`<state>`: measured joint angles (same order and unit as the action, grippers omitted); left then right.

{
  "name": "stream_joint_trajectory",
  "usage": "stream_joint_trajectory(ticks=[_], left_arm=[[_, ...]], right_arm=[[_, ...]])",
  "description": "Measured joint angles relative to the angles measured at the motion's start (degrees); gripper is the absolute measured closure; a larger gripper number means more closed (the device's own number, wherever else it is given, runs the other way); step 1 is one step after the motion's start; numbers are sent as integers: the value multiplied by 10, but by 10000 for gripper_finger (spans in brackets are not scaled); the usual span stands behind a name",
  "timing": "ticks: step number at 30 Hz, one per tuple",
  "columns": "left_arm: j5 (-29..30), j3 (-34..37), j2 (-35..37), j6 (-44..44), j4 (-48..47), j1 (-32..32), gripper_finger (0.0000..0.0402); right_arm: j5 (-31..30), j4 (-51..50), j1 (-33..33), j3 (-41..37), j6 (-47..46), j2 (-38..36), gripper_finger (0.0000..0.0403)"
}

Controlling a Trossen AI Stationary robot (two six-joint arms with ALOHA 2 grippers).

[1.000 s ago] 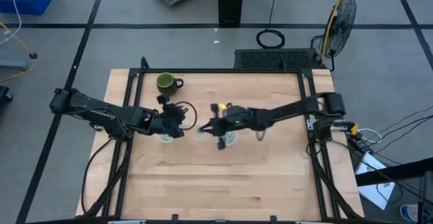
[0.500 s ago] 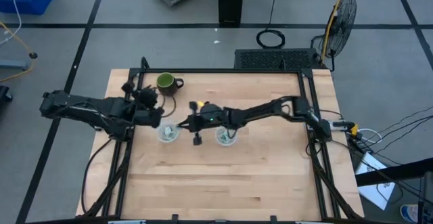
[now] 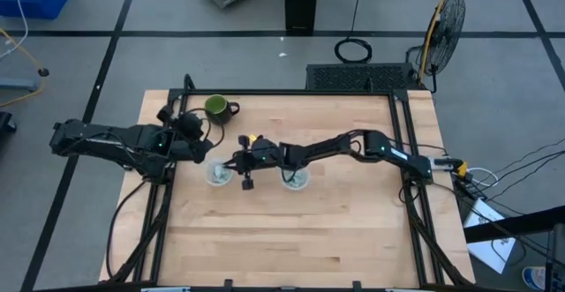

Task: Pick and place Stevia / Truvia into bins
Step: Put the white stevia packet into the left transparent container, then return to Home Position

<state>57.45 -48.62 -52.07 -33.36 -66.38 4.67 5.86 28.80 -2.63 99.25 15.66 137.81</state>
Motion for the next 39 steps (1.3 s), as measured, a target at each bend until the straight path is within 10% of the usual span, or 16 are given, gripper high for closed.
stream_joint_trajectory(ticks=[15, 22, 31, 39], left_arm=[[-40, 0, 0, -7, 0, 0, 289], [-90, 0, 0, 7, -15, 0, 289], [-112, -16, 7, 31, -96, -2, 289], [-235, -33, 120, -133, -218, 3, 289]], right_arm=[[-1, -3, 8, -2, -16, -23, 271], [-3, -363, 13, -1, 47, -203, 275], [-28, -763, 13, -9, -118, -427, 280], [-60, -745, 33, -215, -225, -664, 281]])
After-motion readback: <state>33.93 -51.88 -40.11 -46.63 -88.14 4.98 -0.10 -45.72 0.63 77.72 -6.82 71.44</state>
